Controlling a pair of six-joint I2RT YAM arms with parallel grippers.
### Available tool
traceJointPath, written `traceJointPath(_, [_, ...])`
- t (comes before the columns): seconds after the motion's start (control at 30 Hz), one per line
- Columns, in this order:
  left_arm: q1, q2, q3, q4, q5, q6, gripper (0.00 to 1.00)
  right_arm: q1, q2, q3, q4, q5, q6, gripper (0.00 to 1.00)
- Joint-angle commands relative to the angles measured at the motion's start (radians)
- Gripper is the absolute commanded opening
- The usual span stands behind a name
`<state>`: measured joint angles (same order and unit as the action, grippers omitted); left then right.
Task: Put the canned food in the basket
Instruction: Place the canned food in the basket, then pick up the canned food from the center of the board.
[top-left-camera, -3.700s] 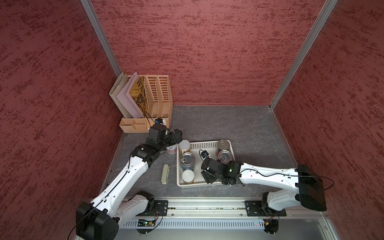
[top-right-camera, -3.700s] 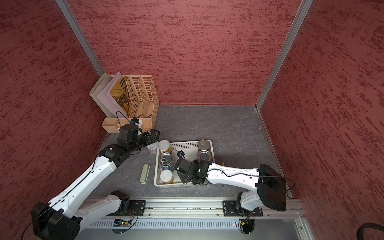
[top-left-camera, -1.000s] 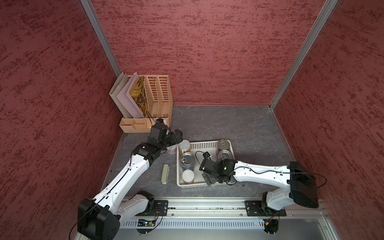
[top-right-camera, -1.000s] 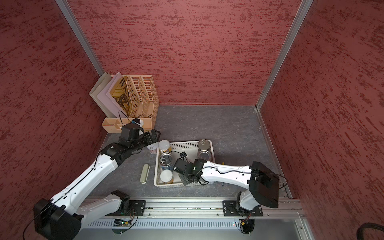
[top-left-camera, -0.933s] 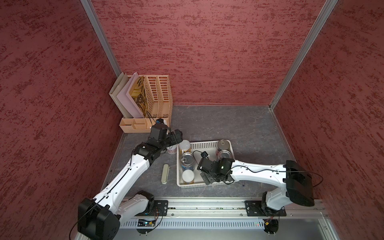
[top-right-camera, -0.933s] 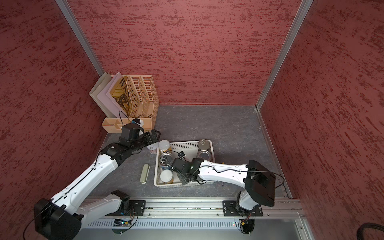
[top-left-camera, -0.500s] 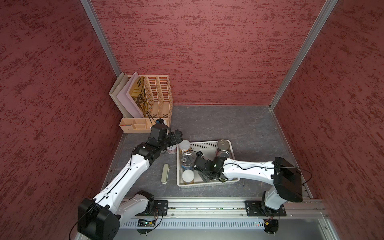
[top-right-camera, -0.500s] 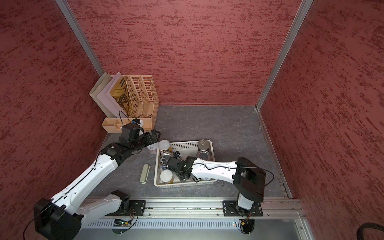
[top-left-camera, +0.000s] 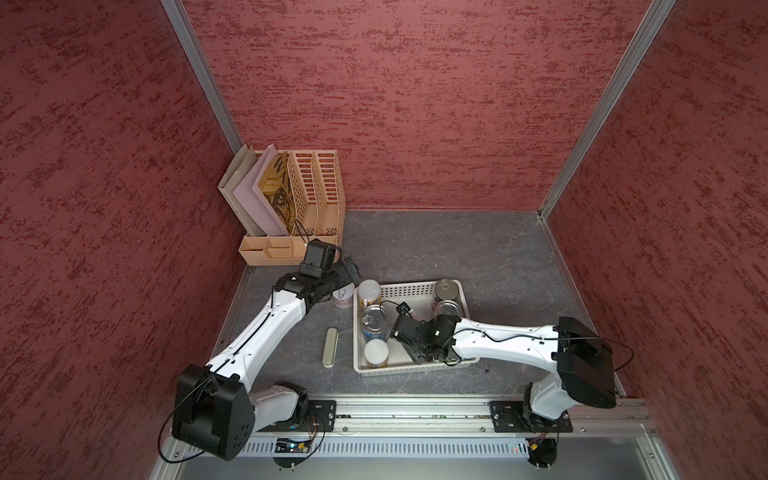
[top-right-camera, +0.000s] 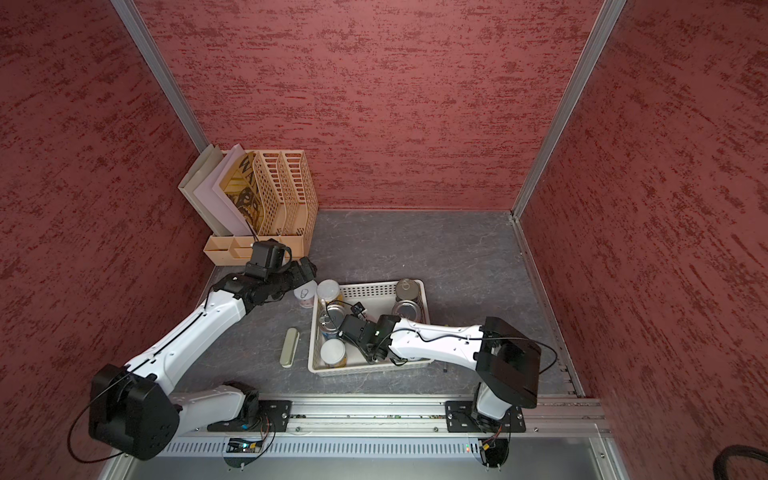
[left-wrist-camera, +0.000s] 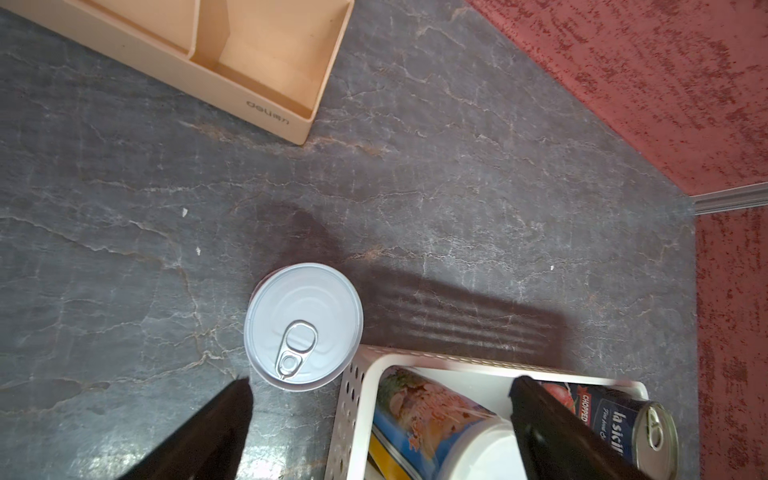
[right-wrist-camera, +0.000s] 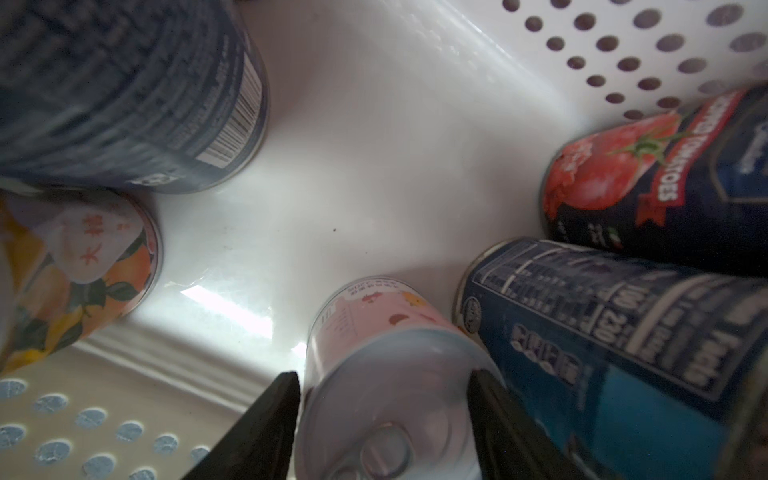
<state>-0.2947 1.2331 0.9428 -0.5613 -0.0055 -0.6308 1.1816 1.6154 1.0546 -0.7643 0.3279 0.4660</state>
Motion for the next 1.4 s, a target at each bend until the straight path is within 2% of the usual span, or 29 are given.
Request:
traceJointPath(0.0, [0.005, 0.001, 0.028, -0.008, -0.007, -0.006, 1.0, 0.024, -0.001, -0.058, -0.055, -0.093, 0.041, 0.68])
traceJointPath(0.2, [0.007, 0.036, 0.059, -0.055, -0.027, 0.001, 1.0, 0.028, -0.067, -0.029, -0.081, -0.068, 0.036, 0.71])
traceJointPath(0.43, [0.02, 0.137, 0.114, -0.112, -0.049, -0.011, 1.0, 0.026, -0.05, 0.197, -0.131, 0.013, -0.048, 0.82])
traceJointPath(0.63, [0.021, 0.186, 0.134, -0.118, -0.048, -0.014, 1.0, -0.026, -0.029, 0.365, -0.088, 0.036, -0.11, 0.86])
traceJointPath(0.77, [0.026, 0.219, 0.157, -0.14, -0.049, -0.021, 1.0, -0.096, -0.069, 0.328, 0.049, 0.006, -0.115, 0.87])
traceJointPath(0.9, [0.031, 0.228, 0.147, -0.09, 0.039, 0.007, 1.0, -0.145, -0.114, 0.205, 0.182, -0.011, -0.135, 0.87])
traceJointPath(1.13, [0.034, 0.273, 0.181, -0.161, -0.036, 0.004, 1.0, -0.181, -0.112, 0.147, 0.204, -0.019, -0.139, 0.87])
traceJointPath(1.37, [0.034, 0.387, 0.242, -0.204, -0.031, -0.003, 1.0, -0.181, -0.083, 0.15, 0.206, -0.031, -0.142, 0.87])
